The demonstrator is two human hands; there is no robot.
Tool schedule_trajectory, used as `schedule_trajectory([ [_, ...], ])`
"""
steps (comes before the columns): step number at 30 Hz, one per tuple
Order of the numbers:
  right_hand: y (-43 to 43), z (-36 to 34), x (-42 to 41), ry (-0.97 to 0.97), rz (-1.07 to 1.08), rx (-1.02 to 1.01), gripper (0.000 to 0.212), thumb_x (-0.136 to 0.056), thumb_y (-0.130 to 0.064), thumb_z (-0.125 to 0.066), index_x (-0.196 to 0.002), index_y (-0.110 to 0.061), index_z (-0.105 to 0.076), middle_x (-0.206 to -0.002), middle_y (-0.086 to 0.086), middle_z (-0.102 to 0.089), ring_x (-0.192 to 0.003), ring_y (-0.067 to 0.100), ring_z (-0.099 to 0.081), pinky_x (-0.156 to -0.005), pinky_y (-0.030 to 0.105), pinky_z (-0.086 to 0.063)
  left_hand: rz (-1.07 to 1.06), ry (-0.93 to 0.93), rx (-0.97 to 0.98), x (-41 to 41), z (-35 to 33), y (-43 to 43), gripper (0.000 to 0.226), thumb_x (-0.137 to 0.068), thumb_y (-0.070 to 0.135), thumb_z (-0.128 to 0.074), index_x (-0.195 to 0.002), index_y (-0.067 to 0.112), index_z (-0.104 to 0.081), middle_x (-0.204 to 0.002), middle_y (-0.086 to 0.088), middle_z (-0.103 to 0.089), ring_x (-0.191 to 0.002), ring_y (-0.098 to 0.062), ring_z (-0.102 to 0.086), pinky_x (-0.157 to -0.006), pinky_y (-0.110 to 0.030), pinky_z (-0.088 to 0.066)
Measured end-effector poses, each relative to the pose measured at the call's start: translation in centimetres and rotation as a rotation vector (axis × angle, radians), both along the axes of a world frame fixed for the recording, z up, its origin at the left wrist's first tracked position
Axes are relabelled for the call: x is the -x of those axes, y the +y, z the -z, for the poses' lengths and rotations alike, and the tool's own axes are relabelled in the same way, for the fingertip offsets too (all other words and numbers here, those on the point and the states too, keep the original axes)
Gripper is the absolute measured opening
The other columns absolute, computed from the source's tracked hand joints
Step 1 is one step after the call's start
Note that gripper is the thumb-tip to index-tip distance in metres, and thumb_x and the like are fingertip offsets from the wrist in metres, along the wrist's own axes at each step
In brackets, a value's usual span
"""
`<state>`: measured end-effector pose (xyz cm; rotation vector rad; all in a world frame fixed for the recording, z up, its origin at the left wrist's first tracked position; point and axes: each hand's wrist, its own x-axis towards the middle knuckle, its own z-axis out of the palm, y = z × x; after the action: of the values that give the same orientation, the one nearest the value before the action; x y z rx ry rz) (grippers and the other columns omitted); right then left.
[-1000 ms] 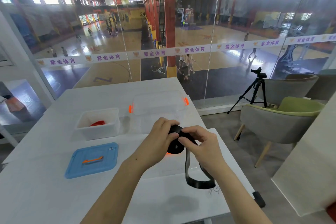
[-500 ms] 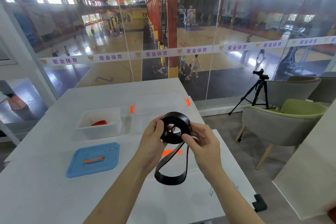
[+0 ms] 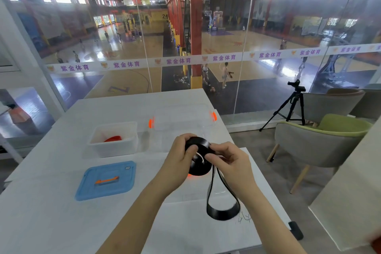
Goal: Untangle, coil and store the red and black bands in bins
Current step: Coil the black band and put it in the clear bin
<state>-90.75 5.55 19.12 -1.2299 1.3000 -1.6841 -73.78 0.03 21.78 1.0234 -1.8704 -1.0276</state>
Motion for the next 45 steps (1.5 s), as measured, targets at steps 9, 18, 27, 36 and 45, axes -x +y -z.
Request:
schedule_trajectory([
  [9,0.3,1.1,-1.6,-0.06,0.057,0.031,0.029,-0.089,0.003,-0.079,-0.108,-0.017,-0.072,-0.098,-0.009,-0.076,-0.099,0.016,-0.075,-0.087,0.025,-0.059,-0.141,0.748,-0.524,1.5,0.3,0.3,0.032,-0.112,0.029,-0.038,-0.133,0.015,-0.056,-0.131,-0.01,-0.068,-0.123,-0.027,-0.066,-0.104,-0.045,-0.052],
  [18,0.2,0.2,0.6,0.157,0.014,-0.027,0.029,-0.091,-0.005,-0.079,-0.102,-0.032,-0.078,-0.108,-0.018,-0.079,-0.104,0.006,-0.074,-0.089,0.022,-0.057,0.033,-0.111,-0.014,-0.2,0.2,-0.9,0.042,-0.11,0.033,-0.038,-0.152,0.036,-0.035,-0.135,0.011,-0.048,-0.128,-0.007,-0.049,-0.108,-0.025,-0.037],
  [27,0.1,0.2,0.7,0.117,0.011,-0.055,0.021,-0.089,-0.011,-0.082,-0.102,-0.026,-0.075,-0.099,-0.001,-0.078,-0.097,0.021,-0.075,-0.089,0.039,-0.06,-0.094,0.18,-0.161,0.4,1.0,0.2,0.023,-0.11,0.028,-0.037,-0.123,0.031,-0.056,-0.122,0.008,-0.064,-0.113,-0.004,-0.061,-0.086,-0.016,-0.044],
  [36,-0.4,0.6,-0.3,0.007,0.09,0.009,0.021,-0.096,-0.006,-0.072,-0.105,-0.025,-0.076,-0.1,-0.005,-0.076,-0.099,0.014,-0.071,-0.085,0.021,-0.055,-0.114,0.504,-0.598,1.4,1.4,-0.1,0.036,-0.111,0.034,-0.036,-0.13,0.011,-0.058,-0.129,-0.012,-0.07,-0.119,-0.026,-0.068,-0.108,-0.051,-0.051],
  [45,-1.8,0.3,-0.4,0.03,0.022,-0.072,0.019,-0.095,-0.002,-0.073,-0.1,-0.02,-0.077,-0.096,-0.002,-0.08,-0.091,0.015,-0.075,-0.08,0.021,-0.057,-0.007,0.065,-0.185,0.1,0.3,-1.7,0.023,-0.109,0.025,-0.045,-0.128,0.031,-0.057,-0.119,0.006,-0.067,-0.086,0.001,-0.069,-0.077,-0.015,-0.053],
])
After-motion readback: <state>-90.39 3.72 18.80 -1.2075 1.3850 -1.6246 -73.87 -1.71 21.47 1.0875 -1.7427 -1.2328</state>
